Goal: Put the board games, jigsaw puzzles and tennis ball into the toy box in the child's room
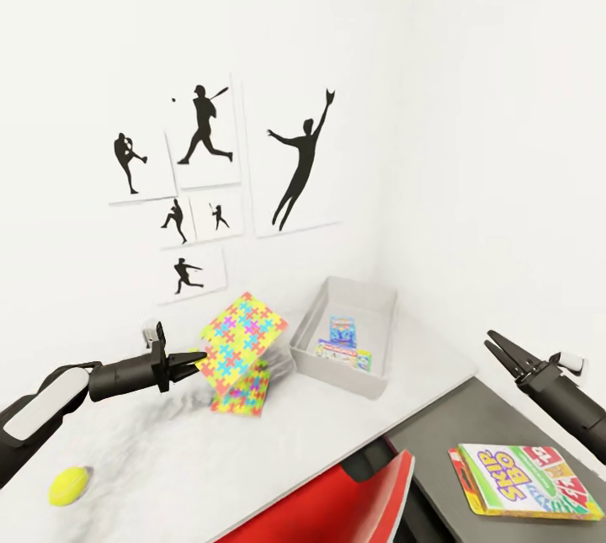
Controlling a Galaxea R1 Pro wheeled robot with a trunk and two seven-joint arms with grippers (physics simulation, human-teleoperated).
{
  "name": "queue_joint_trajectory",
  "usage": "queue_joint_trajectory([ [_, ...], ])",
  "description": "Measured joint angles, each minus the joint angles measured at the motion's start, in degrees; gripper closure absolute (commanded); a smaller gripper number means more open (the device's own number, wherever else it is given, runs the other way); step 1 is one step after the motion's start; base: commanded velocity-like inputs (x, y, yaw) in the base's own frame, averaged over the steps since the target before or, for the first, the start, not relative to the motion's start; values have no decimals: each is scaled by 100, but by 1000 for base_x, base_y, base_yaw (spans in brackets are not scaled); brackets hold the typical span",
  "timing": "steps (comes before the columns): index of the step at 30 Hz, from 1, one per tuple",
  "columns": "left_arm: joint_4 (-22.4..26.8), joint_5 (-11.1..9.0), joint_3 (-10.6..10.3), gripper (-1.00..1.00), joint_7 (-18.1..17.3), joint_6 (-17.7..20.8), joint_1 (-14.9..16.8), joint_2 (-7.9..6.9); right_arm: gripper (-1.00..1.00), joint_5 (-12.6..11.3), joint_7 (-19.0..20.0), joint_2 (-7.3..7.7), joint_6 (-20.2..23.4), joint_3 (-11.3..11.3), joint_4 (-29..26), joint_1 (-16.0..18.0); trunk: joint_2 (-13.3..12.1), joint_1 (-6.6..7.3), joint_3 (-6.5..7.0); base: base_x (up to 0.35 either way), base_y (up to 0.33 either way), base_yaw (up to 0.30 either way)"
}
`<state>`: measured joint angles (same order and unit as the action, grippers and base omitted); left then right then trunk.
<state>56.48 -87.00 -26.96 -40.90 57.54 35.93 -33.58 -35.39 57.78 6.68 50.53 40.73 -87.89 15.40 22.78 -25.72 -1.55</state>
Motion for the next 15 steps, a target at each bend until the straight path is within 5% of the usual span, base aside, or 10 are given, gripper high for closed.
queue_joint_trajectory([
  [15,0,-2,0,100,0,1,0,6,-100,-9,0,0,0,0,0,0,0,-1,0,94,0,0],
])
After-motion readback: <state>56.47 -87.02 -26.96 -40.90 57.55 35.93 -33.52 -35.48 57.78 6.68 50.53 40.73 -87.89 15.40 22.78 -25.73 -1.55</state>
